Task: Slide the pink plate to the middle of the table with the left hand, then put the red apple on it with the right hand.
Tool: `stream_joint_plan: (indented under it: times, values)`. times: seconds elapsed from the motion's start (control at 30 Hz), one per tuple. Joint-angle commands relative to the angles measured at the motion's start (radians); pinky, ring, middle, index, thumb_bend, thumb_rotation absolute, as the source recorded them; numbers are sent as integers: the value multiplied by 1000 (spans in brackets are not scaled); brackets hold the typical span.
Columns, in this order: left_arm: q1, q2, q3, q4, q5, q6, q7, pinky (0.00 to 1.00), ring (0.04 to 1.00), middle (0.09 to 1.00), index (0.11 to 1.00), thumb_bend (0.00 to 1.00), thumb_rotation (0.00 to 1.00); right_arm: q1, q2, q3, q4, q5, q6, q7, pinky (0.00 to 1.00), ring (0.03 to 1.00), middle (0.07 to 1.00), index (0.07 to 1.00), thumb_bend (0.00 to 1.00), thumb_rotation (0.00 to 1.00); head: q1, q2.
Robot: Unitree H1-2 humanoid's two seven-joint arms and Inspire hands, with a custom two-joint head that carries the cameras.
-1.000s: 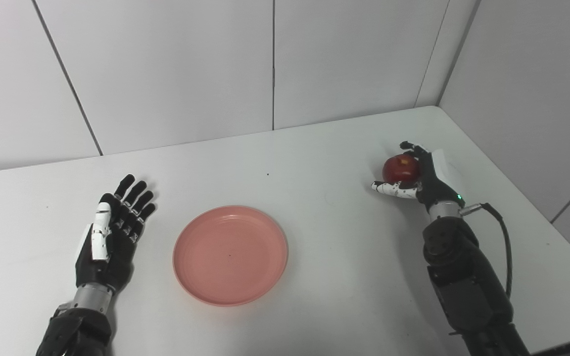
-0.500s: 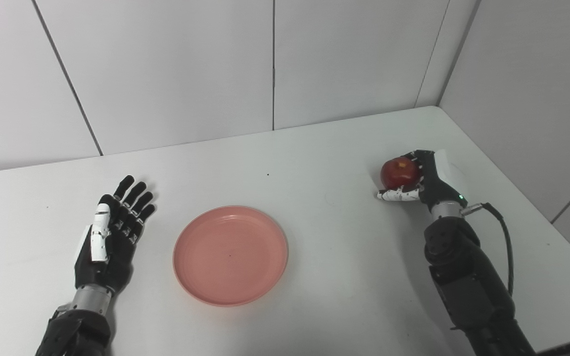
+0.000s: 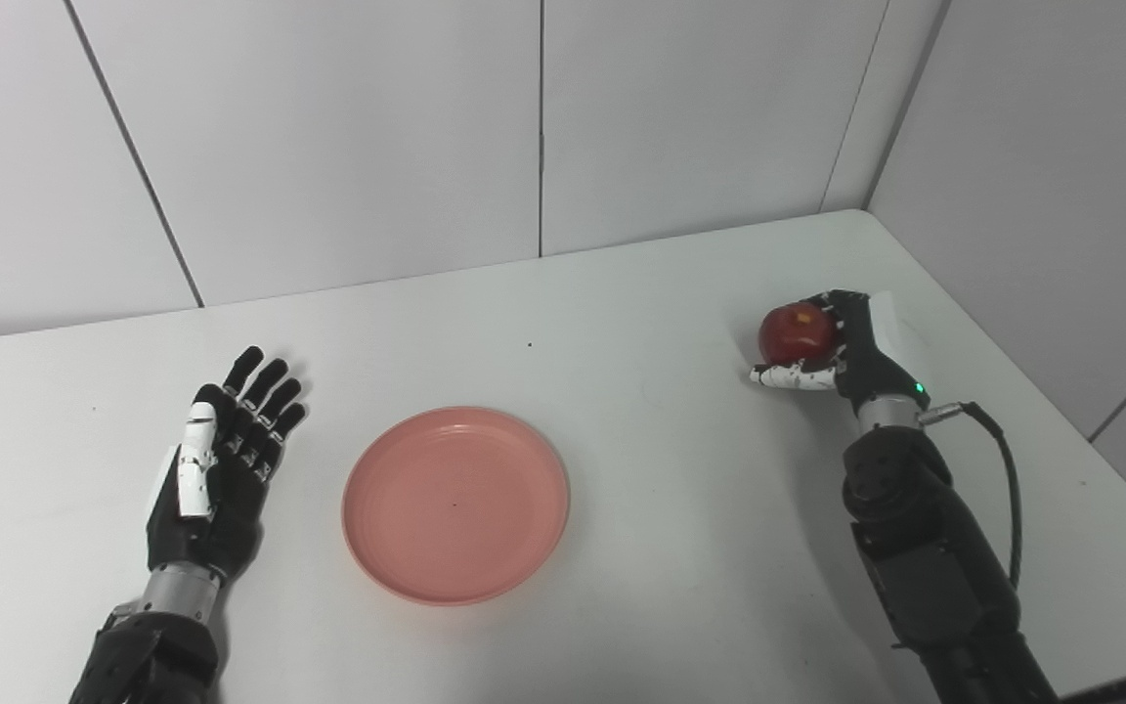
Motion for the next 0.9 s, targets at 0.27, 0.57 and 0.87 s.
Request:
stream_joint_plan:
  times: [0.27, 0.57, 0.87]
  values:
    - [58, -5, -5, 28, 8, 67, 24, 933, 917, 918, 900, 365, 1000, -41, 6, -11, -187, 26, -19, 2, 377, 435, 447, 533, 522, 2, 48, -2]
    - [70, -30, -23, 9, 27, 57, 50, 933, 917, 917, 896, 362, 1000, -61, 20, 59, -352, -17, 18, 77, 372, 436, 450, 530, 523, 2, 113, -6]
    - [90, -59, -44, -41, 57, 74, 86, 921, 911, 915, 893, 376, 1000, -111, 82, 144, -419, -62, 35, 171, 351, 427, 452, 529, 523, 1, 193, -2]
